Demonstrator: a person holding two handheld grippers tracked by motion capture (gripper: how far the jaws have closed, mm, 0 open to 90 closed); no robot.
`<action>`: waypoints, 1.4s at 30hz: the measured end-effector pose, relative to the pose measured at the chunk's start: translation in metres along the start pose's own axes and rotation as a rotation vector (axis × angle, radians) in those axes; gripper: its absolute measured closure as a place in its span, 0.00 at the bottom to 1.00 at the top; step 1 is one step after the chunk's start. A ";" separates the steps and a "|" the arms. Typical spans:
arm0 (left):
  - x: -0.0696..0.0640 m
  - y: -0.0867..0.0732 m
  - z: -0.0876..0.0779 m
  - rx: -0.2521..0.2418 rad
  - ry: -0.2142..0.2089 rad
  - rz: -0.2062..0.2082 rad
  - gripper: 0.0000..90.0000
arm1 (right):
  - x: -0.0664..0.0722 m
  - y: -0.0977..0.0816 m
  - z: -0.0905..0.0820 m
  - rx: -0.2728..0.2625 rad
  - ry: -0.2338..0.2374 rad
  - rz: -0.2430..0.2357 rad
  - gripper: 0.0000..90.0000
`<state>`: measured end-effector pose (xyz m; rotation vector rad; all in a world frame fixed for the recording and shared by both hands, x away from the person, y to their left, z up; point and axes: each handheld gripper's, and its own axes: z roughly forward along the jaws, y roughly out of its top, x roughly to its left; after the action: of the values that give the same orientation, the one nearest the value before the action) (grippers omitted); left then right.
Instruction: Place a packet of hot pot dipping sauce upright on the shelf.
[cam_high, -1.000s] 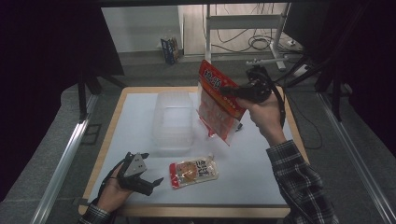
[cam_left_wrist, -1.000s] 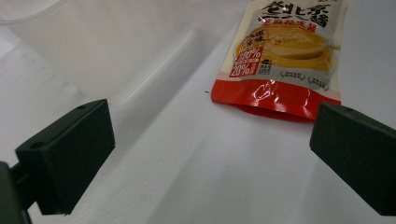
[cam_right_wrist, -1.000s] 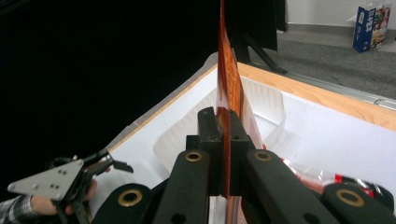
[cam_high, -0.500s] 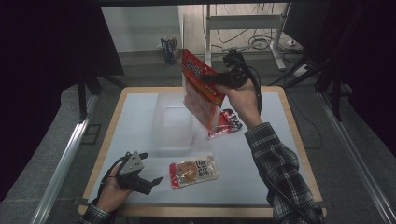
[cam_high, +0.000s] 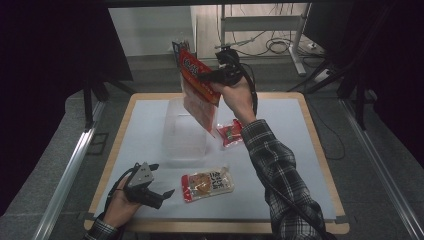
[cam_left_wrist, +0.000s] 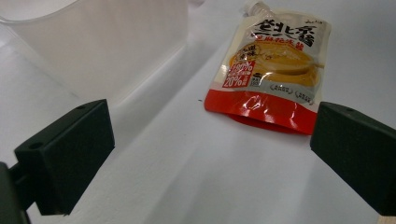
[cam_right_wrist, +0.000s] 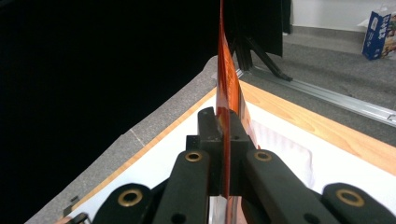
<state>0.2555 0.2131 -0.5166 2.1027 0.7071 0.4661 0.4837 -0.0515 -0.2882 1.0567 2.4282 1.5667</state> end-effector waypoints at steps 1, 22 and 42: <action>0.000 0.000 0.000 -0.001 0.001 0.002 0.00 | 0.000 0.001 0.002 0.000 0.001 0.001 0.98; -0.001 0.000 0.000 0.007 -0.003 0.014 0.00 | -0.002 0.002 0.076 0.050 -0.045 -0.029 0.98; -0.003 0.000 0.001 0.025 -0.003 0.027 0.00 | -0.029 -0.026 0.095 0.121 -0.114 -0.063 0.92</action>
<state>0.2540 0.2101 -0.5173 2.1383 0.6869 0.4707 0.5303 -0.0004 -0.3634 1.0458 2.4804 1.3183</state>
